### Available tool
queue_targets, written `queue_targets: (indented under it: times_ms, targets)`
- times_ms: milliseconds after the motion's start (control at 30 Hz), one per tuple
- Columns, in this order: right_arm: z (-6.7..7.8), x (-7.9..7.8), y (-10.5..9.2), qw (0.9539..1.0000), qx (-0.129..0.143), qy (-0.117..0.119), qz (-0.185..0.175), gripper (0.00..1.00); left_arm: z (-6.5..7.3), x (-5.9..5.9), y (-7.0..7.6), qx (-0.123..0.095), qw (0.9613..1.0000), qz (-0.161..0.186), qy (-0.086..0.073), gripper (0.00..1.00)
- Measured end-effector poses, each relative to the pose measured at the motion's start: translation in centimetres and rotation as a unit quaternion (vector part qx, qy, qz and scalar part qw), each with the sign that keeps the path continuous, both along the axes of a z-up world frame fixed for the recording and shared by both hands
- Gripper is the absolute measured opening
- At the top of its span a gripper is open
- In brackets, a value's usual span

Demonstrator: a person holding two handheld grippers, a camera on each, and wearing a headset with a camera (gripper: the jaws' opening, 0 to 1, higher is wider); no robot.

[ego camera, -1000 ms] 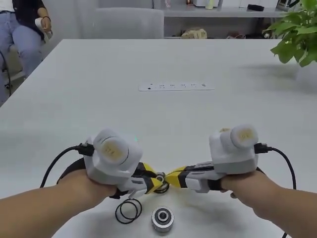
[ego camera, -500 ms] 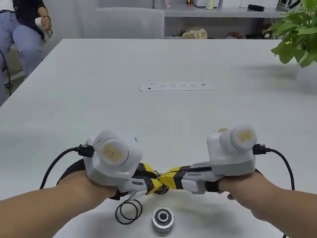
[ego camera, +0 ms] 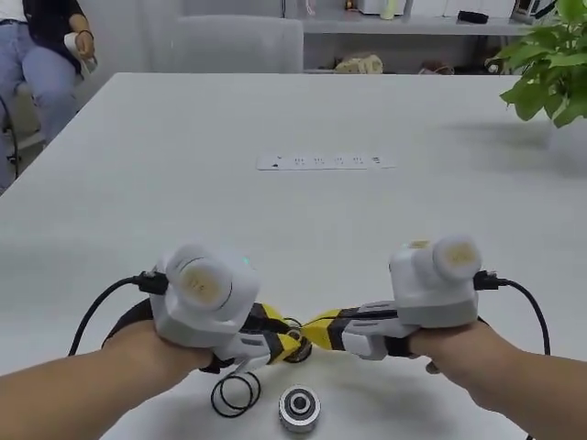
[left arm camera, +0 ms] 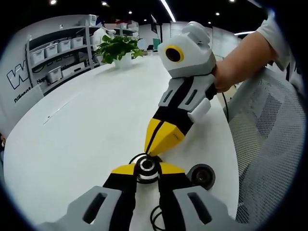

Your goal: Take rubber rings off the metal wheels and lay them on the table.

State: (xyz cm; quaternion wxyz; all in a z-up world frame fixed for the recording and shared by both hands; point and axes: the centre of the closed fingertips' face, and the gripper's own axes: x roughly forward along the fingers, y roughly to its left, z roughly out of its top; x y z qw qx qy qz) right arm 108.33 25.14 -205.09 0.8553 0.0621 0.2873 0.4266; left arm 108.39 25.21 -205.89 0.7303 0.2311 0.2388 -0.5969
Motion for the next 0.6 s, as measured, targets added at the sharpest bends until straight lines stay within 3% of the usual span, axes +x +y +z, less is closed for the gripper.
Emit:
queue_targets:
  times_ms: [167, 367, 600]
  targets:
    - [0.2, 0.0, 0.0, 1.0, 0.007, 0.001, -0.002, 0.0, 0.4, -0.5, 0.5, -0.007, 0.9999, -0.005, 0.008, 0.18]
    - [0.7, -0.1, 0.1, 0.9999, 0.013, 0.0, 0.001, 0.0, 1.7, -0.8, 1.0, -0.031, 0.9994, -0.004, 0.015, 0.24]
    - [1.4, 0.0, 0.0, 0.9997, 0.024, -0.003, -0.003, 0.0, 3.3, -1.0, 1.8, -0.056, 0.9983, -0.002, 0.013, 0.34]
